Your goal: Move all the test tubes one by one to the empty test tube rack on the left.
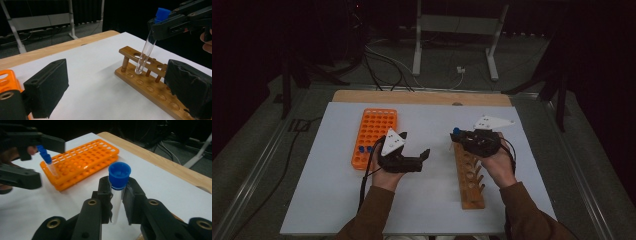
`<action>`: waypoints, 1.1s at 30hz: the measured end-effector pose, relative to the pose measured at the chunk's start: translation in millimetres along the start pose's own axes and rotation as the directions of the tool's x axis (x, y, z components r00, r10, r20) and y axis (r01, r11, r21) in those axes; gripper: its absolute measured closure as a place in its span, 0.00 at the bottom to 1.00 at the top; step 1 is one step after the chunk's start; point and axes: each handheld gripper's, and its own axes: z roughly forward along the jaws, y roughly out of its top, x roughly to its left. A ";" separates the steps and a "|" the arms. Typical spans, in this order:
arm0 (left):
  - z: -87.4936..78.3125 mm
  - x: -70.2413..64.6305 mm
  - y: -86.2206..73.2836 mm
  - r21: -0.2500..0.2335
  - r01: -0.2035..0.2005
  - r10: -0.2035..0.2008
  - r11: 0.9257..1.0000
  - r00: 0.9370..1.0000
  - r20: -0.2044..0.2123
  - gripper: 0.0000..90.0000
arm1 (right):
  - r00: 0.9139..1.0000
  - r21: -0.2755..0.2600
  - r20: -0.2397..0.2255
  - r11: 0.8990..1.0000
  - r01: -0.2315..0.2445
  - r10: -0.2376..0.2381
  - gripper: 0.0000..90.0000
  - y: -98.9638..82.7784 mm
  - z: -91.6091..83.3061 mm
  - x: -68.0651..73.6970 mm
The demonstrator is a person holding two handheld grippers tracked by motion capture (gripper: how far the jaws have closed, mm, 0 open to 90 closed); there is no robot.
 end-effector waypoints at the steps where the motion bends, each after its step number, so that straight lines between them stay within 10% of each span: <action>1: 1.4 -0.9 0.1 0.002 -0.002 0.002 1.000 1.000 0.004 0.09 | 1.000 0.002 -0.004 1.000 0.001 -0.001 0.86 0.4 0.6 1.5; 33: 38.6 -29.9 -1.1 0.065 -0.101 0.096 0.993 0.993 0.073 0.86 | 0.996 0.013 -0.093 1.000 0.003 -0.002 0.86 3.6 20.6 24.7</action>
